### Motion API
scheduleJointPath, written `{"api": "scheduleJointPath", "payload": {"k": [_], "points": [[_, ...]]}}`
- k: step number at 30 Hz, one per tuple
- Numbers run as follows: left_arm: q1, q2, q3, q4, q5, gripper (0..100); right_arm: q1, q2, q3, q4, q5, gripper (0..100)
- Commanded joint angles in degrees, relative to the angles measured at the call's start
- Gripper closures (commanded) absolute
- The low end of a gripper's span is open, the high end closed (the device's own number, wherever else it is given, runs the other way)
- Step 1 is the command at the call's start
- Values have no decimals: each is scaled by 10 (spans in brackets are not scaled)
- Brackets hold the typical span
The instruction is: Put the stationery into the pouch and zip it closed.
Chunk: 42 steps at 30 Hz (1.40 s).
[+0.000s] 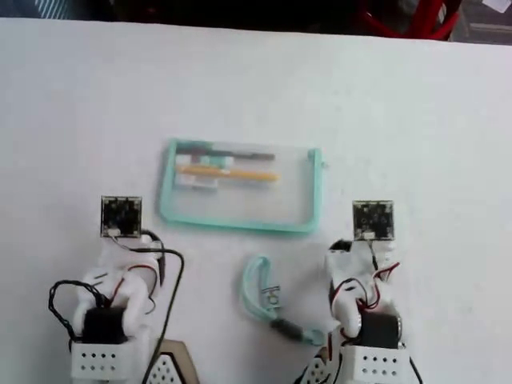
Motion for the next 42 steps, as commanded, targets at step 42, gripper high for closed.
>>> {"api": "scheduleJointPath", "payload": {"k": [42], "points": [[-4, -4, -2, 113, -34, 975, -24, -3, 5, 78, -16, 978]]}}
